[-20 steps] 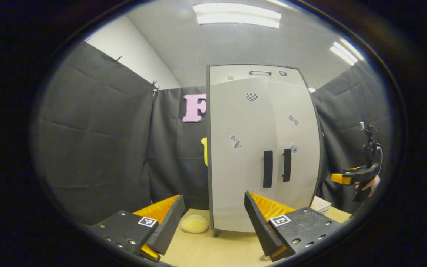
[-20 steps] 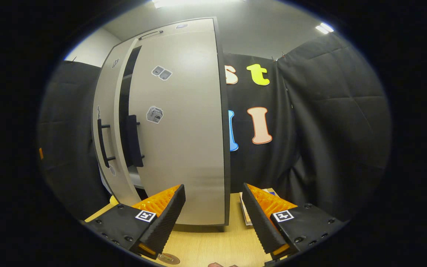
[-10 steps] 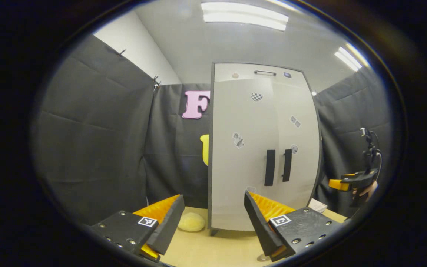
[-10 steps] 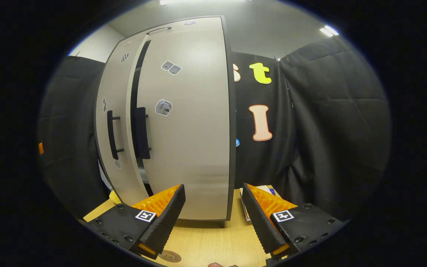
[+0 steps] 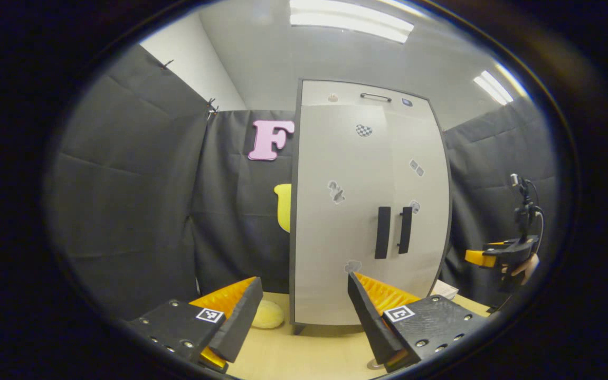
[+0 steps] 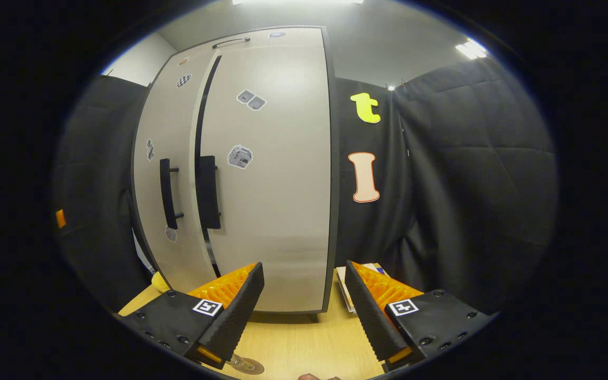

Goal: Grasp the bottle in the cabinet with the left hand and place it on the coaster, then close the right door with the right hand and the left door with the left hand.

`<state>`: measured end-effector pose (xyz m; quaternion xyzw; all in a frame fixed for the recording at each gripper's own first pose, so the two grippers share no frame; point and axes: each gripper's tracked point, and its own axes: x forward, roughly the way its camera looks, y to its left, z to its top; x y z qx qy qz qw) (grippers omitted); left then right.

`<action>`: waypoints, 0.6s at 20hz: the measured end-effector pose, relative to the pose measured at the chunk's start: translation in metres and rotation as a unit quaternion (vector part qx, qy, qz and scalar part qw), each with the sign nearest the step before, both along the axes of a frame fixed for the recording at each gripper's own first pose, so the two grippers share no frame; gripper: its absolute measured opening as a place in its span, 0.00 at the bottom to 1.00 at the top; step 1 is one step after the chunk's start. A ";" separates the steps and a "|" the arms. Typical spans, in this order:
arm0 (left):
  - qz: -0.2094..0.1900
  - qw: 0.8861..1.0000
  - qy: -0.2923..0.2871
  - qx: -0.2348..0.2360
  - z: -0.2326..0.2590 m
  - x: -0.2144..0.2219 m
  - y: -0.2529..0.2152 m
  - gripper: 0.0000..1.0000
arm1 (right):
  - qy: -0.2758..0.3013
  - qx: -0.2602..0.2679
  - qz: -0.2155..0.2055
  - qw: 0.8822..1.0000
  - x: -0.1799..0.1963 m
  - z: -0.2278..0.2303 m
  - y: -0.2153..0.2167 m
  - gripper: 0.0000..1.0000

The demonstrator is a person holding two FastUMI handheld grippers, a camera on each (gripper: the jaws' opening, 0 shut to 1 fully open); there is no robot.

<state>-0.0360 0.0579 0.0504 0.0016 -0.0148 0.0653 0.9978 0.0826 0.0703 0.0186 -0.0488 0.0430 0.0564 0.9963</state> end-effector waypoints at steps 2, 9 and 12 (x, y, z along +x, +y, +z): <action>-0.007 1.000 0.007 0.000 -0.004 0.000 -0.002 0.94 | -0.005 -0.011 -0.005 1.000 -0.005 0.003 0.004 0.98; -0.071 0.996 0.002 -0.061 0.000 0.011 -0.023 0.94 | 0.022 0.000 -0.007 1.000 -0.039 -0.002 0.021 0.99; -0.082 0.995 -0.006 -0.052 0.002 0.016 -0.029 0.94 | 0.017 -0.007 -0.019 1.000 -0.047 -0.001 0.019 0.98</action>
